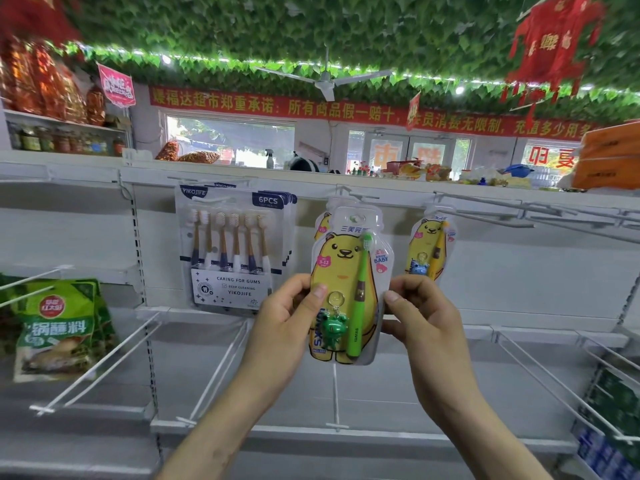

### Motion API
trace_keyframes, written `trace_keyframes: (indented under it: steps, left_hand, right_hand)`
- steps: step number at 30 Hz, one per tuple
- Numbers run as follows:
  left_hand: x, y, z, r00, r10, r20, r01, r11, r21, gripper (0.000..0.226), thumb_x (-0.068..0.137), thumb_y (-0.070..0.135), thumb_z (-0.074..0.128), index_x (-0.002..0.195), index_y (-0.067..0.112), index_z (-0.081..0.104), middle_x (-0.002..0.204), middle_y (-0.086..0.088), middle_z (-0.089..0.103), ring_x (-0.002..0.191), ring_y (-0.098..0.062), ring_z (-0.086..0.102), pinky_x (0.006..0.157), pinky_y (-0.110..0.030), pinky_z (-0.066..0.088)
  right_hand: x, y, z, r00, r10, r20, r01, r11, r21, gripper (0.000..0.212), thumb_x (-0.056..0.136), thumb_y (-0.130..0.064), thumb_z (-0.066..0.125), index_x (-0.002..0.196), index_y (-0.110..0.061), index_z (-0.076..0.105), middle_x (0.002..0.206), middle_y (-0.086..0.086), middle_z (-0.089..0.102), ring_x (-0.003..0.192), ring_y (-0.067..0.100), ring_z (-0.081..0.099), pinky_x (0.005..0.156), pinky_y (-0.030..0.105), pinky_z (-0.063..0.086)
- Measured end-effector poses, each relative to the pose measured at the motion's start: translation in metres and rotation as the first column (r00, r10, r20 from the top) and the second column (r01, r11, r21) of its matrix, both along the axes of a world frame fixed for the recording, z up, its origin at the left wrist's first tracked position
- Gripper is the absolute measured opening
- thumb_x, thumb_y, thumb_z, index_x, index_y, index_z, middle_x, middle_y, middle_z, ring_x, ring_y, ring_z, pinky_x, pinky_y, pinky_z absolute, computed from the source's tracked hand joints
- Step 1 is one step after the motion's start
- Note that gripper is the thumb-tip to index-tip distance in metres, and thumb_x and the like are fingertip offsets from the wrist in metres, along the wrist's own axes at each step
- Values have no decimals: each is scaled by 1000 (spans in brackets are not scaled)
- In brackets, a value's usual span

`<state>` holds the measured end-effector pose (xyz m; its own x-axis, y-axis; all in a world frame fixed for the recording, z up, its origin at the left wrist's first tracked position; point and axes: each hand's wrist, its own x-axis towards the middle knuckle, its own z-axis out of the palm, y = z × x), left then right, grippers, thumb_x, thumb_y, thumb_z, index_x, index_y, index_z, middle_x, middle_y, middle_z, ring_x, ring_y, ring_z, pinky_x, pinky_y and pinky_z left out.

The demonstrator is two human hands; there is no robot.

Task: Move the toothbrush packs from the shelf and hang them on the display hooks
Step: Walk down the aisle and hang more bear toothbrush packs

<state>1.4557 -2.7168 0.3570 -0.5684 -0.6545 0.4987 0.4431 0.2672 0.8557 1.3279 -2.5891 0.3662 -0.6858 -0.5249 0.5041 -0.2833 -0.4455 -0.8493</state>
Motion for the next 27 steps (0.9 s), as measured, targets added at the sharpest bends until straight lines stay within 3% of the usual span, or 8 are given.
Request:
trace_keyframes:
  steps: [8, 11, 14, 17, 23, 27]
  left_hand:
    - [-6, -5, 0, 999, 43, 17, -42, 997, -61, 14, 105, 21, 59, 110, 16, 72, 101, -3, 78, 95, -18, 75, 81, -34, 62]
    - [-15, -14, 2, 982, 186, 36, -178, 972, -155, 10, 102, 19, 67, 110, 25, 69, 103, 6, 78, 98, -10, 73, 85, -29, 60]
    - [-28, -25, 6, 931, 356, 82, -321, 904, -282, 11, 100, 24, 70, 105, 33, 65, 99, 16, 75, 93, 3, 70, 79, -20, 57]
    - [-41, -37, 9, 887, 446, 123, -381, 855, -351, 9, 102, 27, 67, 106, 33, 62, 99, 17, 72, 91, 5, 67, 75, -18, 54]
    - [-69, -63, 11, 789, 572, 224, -427, 773, -469, 14, 106, 32, 58, 111, 20, 62, 104, 3, 71, 98, -22, 67, 87, -47, 56]
    - [-84, -71, 23, 685, 644, 341, -419, 731, -539, 19, 109, 32, 49, 113, 16, 57, 109, -5, 67, 101, -29, 63, 83, -46, 51]
  right_hand:
    - [-9, -8, -3, 999, -29, -26, 29, 1000, 4, 5, 99, -12, 69, 104, -11, 68, 103, 19, 66, 92, 25, 69, 76, 35, 63]
    - [-17, -18, -4, 996, -67, -56, 69, 997, 43, 3, 100, -16, 69, 103, -16, 68, 101, 9, 69, 99, 30, 71, 81, 43, 65]
    - [-26, -31, -1, 992, -89, -88, 95, 993, 70, 2, 101, -17, 68, 100, -17, 67, 96, -1, 71, 96, 23, 73, 84, 47, 65]
    - [-38, -47, 3, 989, -100, -112, 110, 990, 90, 5, 102, -15, 66, 99, -19, 67, 94, -2, 73, 95, 24, 73, 83, 50, 64]
    - [-66, -83, 4, 983, -121, -137, 144, 973, 178, 6, 104, -18, 64, 98, -19, 65, 97, 2, 72, 97, 26, 72, 81, 54, 65]
    - [-83, -103, 7, 969, -176, -171, 212, 952, 220, 4, 103, -21, 64, 100, -19, 66, 98, 2, 71, 97, 25, 72, 81, 51, 65]
